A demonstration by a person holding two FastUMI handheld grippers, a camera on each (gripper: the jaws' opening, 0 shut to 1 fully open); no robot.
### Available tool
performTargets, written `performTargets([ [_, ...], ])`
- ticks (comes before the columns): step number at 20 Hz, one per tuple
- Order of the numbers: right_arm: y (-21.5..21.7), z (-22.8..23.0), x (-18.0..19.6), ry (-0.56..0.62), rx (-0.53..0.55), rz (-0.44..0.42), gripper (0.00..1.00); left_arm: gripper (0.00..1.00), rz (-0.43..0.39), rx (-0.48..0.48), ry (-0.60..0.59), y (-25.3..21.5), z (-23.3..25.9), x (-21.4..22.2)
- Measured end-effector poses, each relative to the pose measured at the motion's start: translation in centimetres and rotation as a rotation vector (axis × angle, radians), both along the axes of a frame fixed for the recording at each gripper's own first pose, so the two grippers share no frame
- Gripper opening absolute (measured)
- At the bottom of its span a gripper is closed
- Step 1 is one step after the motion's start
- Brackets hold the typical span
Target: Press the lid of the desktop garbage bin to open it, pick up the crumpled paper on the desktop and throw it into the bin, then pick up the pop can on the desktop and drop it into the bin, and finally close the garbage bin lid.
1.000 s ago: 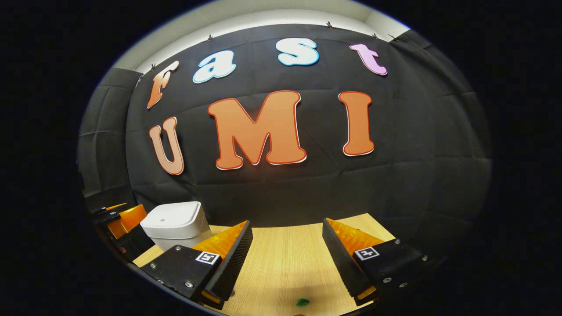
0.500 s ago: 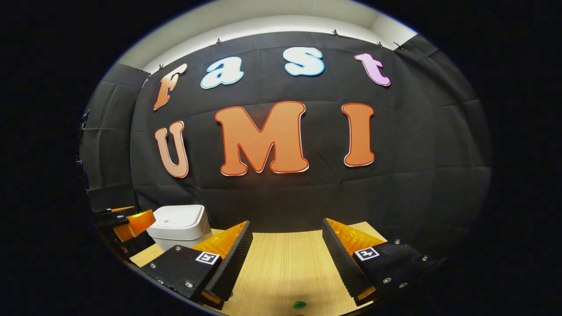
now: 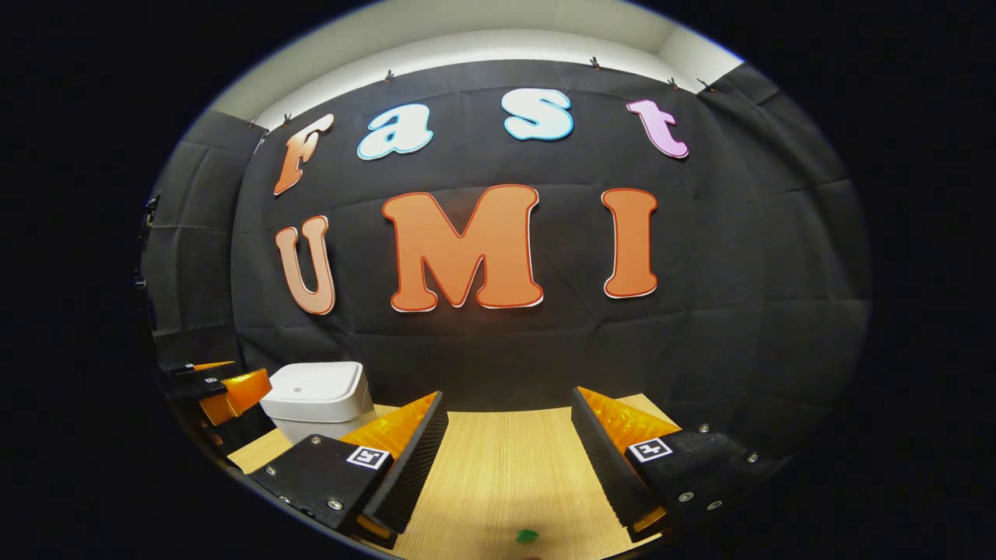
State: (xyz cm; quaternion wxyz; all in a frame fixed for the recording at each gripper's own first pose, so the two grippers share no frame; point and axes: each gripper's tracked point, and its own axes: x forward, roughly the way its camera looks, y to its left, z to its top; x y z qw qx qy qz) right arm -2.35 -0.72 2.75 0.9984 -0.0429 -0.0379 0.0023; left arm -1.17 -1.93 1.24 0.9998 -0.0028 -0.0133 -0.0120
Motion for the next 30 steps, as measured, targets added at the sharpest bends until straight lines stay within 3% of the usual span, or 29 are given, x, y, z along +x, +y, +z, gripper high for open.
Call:
performTargets([
  [11,-0.5,-0.2,-1.0,0.015,0.002,-0.001,0.95,0.95,-0.020,0.021,0.022,-0.4,-0.4,-1.3],
  [12,-0.6,-0.1,-1.0,0.015,0.004,0.002,1.00,0.94,-0.023,0.026,0.019,-0.4,-0.3,-1.4],
  [17,-0.7,0.0,-1.1,0.010,0.011,0.001,0.96,0.94,0.024,0.062,-0.019,1.0,0.9,-1.8],
  [19,-0.6,0.1,-1.2,0.010,0.012,0.003,1.00,0.94,0.025,0.056,-0.025,1.1,1.2,-2.0],
  [21,-0.7,0.1,-1.1,0.009,0.013,0.003,0.96,0.93,0.011,0.049,-0.018,0.9,1.0,-1.9],
  [22,-0.7,0.1,-1.0,0.009,0.011,0.002,0.95,0.90,-0.001,0.042,-0.011,0.6,0.9,-1.9],
  [23,-0.7,0.1,-1.0,0.009,0.010,0.002,0.95,0.80,-0.008,0.035,-0.006,0.6,0.7,-1.8],
  [26,-0.8,0.2,-1.1,0.008,0.015,-0.001,0.95,0.70,-0.016,0.039,0.002,0.5,0.6,-1.6],
  [28,-1.0,0.2,-1.0,0.007,0.018,-0.005,0.95,0.48,0.000,0.057,0.004,0.9,0.7,-1.5],
  [30,-1.2,-0.1,-0.8,0.013,0.024,-0.007,0.96,0.37,0.040,0.076,-0.005,1.8,0.9,-1.5],
])
